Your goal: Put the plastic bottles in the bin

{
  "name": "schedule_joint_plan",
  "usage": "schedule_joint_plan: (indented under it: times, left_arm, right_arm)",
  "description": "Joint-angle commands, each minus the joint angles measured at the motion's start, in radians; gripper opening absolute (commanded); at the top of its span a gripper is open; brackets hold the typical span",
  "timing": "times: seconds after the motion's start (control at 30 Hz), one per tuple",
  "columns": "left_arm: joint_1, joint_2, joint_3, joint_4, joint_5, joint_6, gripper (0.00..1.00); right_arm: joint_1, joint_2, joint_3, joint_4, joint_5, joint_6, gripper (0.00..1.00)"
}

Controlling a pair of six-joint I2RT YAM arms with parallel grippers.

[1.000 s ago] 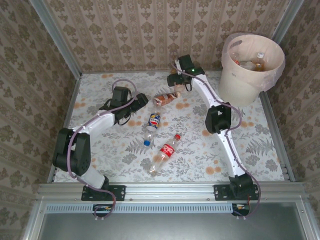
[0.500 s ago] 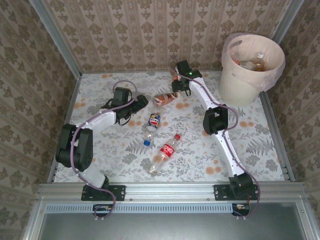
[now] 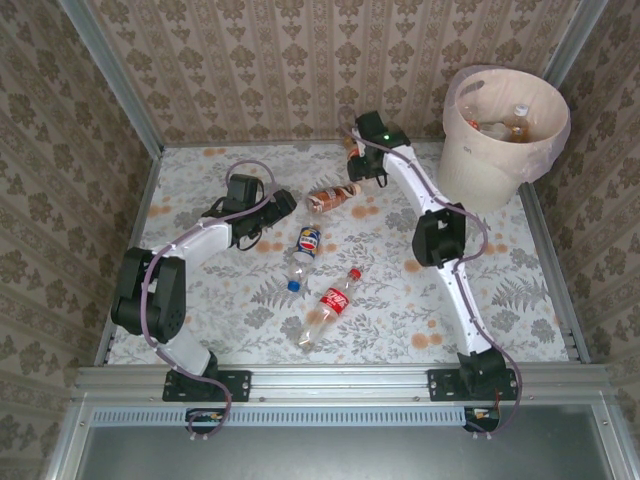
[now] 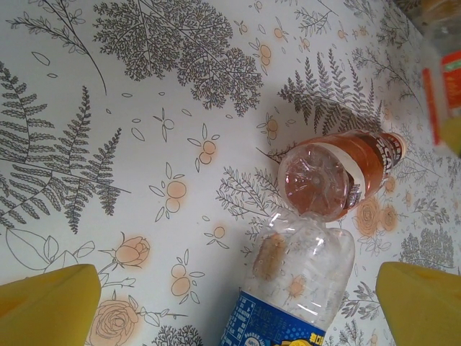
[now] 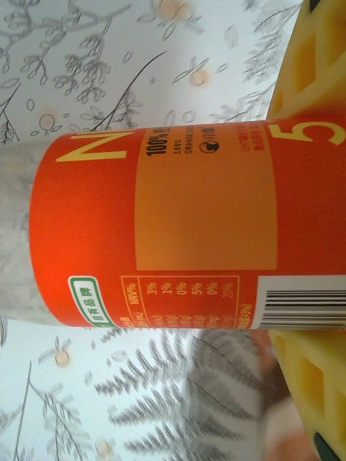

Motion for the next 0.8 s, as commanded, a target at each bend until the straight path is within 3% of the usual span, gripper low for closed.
schedule_joint_plan:
  times: [0.0, 0.17, 0.4, 0.77]
  left_arm:
    - [0.012, -0.031, 0.002, -0.004, 0.004, 0.028, 1.0]
    - [0.012, -0.032, 0.002, 0.007, 0.011, 0.027, 1.0]
    - [0.005, -0.035, -0.003, 0.027, 0.029, 0.011, 1.0]
    - [-0.017, -0.042, 0.026, 0.004, 0.021, 0.039, 1.0]
  right_arm:
    - [0.009, -0.23, -0.185, 0.104, -0.03, -0.029, 0.57]
    - [0.009, -0.509, -0.587, 0.348, -0.005, -0.019, 0.57]
    - [0.005, -0.796, -0.908, 0.54, 0.052, -0.017, 0.56]
    - [-0.096, -1.09, -1.077, 0.543, 0.004, -0.01, 0.56]
